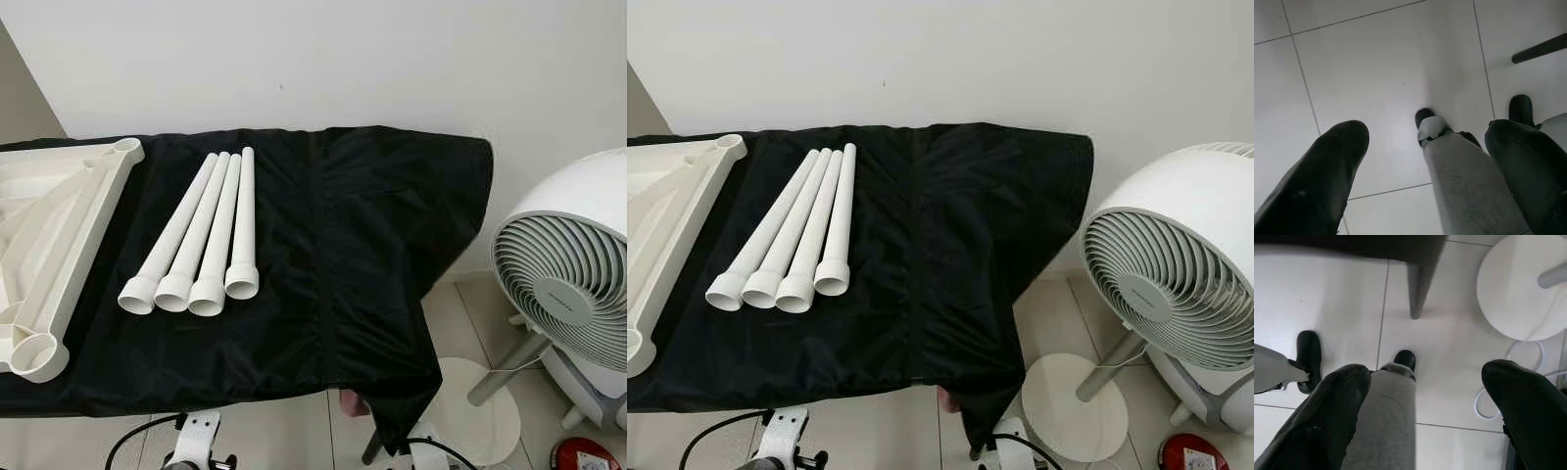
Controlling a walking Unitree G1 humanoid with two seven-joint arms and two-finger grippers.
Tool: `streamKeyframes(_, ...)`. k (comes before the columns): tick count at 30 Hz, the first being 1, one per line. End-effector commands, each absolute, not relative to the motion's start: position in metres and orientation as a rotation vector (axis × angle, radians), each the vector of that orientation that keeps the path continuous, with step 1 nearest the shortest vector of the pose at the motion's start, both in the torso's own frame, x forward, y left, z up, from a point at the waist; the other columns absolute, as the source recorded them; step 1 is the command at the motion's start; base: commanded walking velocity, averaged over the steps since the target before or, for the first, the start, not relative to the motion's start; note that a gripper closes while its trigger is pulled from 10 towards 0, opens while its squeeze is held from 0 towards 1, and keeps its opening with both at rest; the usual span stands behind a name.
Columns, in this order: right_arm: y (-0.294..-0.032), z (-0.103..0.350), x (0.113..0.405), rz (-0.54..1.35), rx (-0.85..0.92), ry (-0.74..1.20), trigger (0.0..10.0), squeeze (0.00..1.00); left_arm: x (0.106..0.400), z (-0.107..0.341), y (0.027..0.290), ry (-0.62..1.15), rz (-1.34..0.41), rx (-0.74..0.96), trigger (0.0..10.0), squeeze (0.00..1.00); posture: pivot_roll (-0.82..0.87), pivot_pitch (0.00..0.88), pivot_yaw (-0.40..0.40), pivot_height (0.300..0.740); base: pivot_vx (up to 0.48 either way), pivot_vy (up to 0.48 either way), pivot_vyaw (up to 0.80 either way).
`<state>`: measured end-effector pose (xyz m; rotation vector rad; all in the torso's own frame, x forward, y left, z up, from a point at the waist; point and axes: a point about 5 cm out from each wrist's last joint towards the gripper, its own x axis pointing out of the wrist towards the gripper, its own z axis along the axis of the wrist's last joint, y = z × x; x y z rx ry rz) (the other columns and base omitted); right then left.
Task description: Building children table
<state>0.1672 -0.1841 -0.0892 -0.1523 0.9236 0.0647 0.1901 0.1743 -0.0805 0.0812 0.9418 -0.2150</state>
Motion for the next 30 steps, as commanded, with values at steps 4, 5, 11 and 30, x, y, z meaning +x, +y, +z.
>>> streamKeyframes(4, -0.182, -0.094, 0.157, 0.058, -0.13, 0.952, 10.0, 0.0, 0.186, -0.083, 0.178, 0.957, -0.16, 0.068, 10.0, 0.0, -0.05, 0.0, 0.027, 0.74, 0.0, 0.0, 0.0)
streamKeyframes(5, -0.182, -0.094, 0.157, 0.058, -0.13, 0.952, 10.0, 0.0, 0.186, -0.083, 0.178, 0.957, -0.16, 0.068, 10.0, 0.0, -0.05, 0.0, 0.027, 0.74, 0.0, 0.0, 0.0)
streamKeyframes(11, -0.182, -0.096, 0.152, 0.059, -0.13, 0.971, 10.0, 0.0, 0.182, -0.085, 0.18, 0.965, -0.153, 0.062, 10.0, 0.0, -0.04, 0.0, 0.022, 0.74, 0.0, 0.0, 0.0)
streamKeyframes(30, -0.184, -0.1, 0.141, 0.084, -0.156, 1.012, 10.0, 0.0, 0.172, -0.089, 0.181, 0.987, -0.146, 0.054, 10.0, 0.0, -0.03, 0.0, -0.001, 0.74, 0.0, 0.053, 0.0)
